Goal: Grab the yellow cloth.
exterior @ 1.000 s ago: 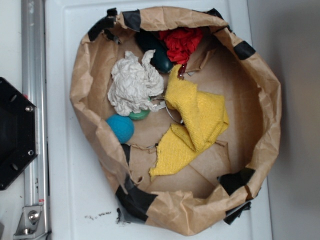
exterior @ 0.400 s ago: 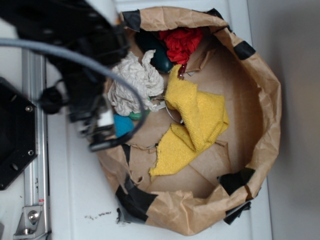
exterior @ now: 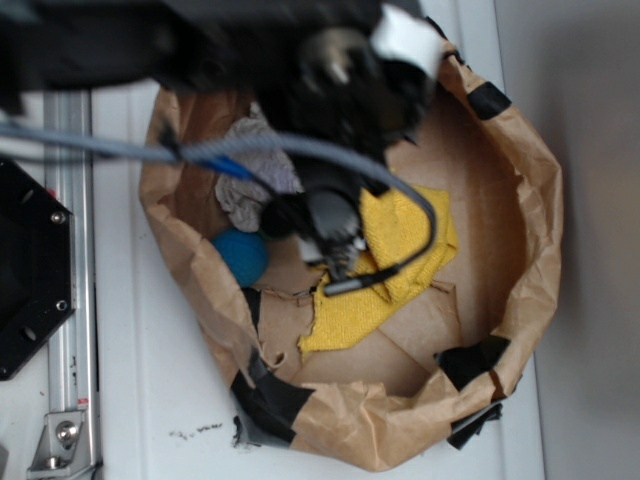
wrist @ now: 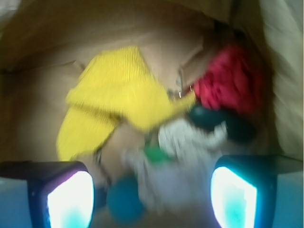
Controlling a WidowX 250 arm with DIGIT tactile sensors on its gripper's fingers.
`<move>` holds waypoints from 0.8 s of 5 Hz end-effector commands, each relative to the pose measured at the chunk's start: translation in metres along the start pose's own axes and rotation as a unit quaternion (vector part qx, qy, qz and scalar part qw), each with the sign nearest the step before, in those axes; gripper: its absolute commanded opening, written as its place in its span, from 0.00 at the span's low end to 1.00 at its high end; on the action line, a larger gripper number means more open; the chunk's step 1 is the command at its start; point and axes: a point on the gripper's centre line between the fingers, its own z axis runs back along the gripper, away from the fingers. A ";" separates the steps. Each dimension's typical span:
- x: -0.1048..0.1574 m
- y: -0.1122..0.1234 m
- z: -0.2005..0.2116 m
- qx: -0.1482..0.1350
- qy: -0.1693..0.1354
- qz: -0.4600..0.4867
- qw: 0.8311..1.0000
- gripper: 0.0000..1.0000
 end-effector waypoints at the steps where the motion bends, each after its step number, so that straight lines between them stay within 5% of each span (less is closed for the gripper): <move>1: 0.020 -0.040 -0.076 0.075 -0.042 -0.225 0.971 1.00; 2: 0.017 -0.041 -0.101 0.091 -0.020 -0.258 0.962 0.00; 4: 0.031 -0.021 -0.058 0.065 -0.048 -0.235 0.969 0.00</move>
